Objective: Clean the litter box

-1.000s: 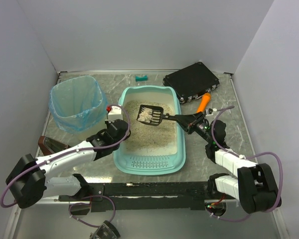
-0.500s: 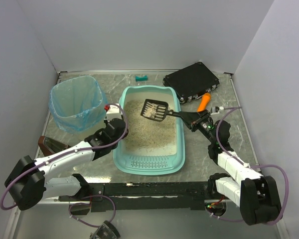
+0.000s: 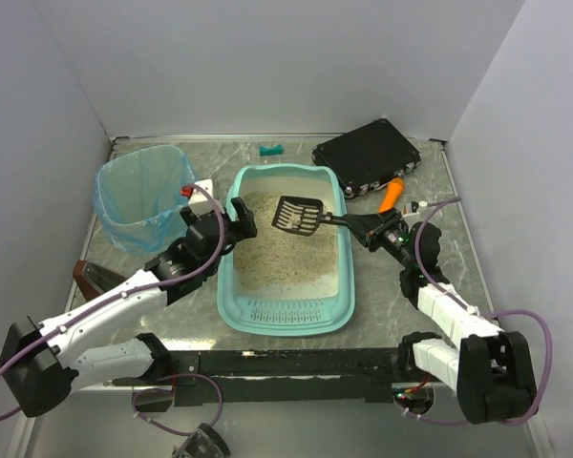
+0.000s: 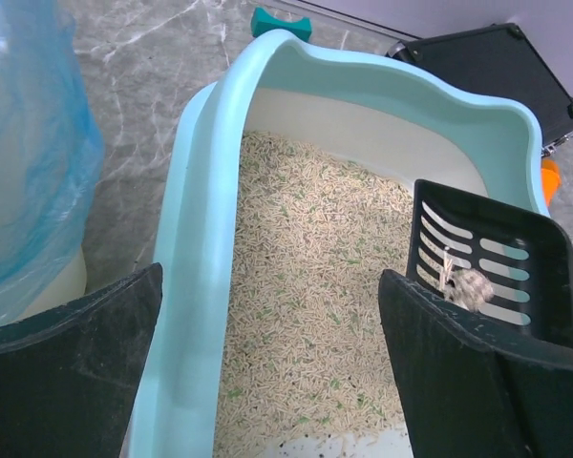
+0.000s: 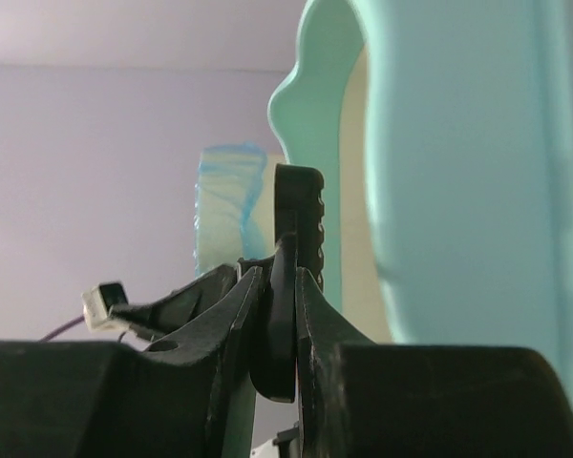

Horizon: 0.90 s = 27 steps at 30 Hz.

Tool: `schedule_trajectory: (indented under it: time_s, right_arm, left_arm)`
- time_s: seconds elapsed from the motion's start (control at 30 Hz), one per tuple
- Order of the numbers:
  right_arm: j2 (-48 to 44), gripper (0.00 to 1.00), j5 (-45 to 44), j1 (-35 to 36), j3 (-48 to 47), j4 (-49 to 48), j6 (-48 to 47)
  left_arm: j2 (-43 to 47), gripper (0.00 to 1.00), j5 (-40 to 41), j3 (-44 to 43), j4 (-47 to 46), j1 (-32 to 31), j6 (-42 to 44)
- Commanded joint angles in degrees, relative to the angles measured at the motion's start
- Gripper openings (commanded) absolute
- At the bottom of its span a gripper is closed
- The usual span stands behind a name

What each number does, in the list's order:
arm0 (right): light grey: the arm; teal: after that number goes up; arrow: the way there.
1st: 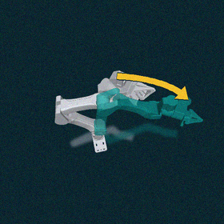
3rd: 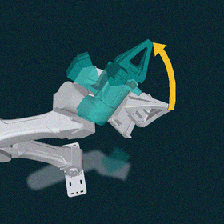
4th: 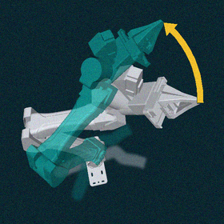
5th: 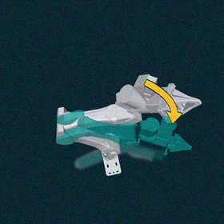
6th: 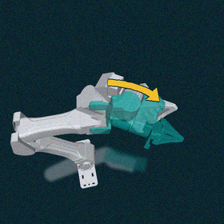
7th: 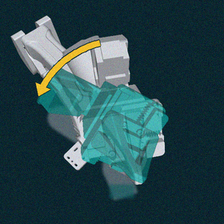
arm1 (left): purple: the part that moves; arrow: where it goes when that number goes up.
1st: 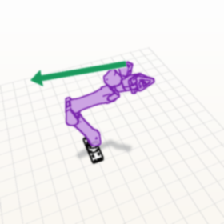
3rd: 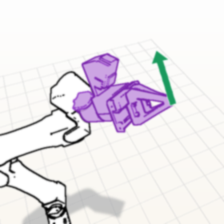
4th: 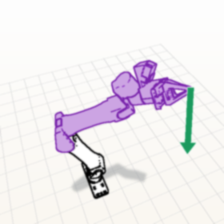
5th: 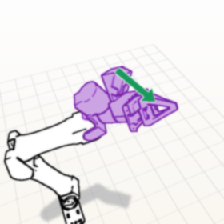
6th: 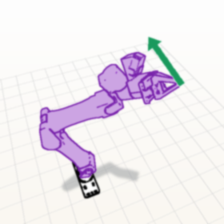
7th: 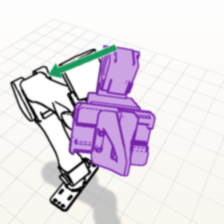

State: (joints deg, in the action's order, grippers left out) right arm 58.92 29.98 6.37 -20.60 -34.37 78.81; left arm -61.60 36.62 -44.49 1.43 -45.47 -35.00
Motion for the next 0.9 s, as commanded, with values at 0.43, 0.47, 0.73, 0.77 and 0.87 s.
schedule_trajectory:
  time_s: [0.43,0.47,0.73,0.77,0.87]
  right_arm:
    - [7.09,0.0,13.34,-5.58,-12.26,8.34,-17.79]
    - [8.66,0.0,17.44,-5.41,-13.14,8.18,-18.33]
    - [11.13,0.0,19.95,-6.11,-20.26,18.87,-28.35]
    - [11.57,0.0,19.25,-6.11,-20.88,20.12,-30.53]
    - [13.67,0.0,19.14,-6.11,-23.69,23.21,-33.71]
  left_arm:
    - [-0.09,0.97,-3.93,-2.71,9.55,0.91,-4.02]
    - [-0.18,0.97,-3.75,-3.4,10.42,1.26,-4.02]
    - [-0.71,0.97,-7.0,-7.1,18.95,3.9,-2.26]
    - [-0.62,0.97,-7.35,-7.45,19.31,4.34,-2.17]
    - [-0.19,0.97,-7.88,-8.15,20.27,4.78,-1.65]
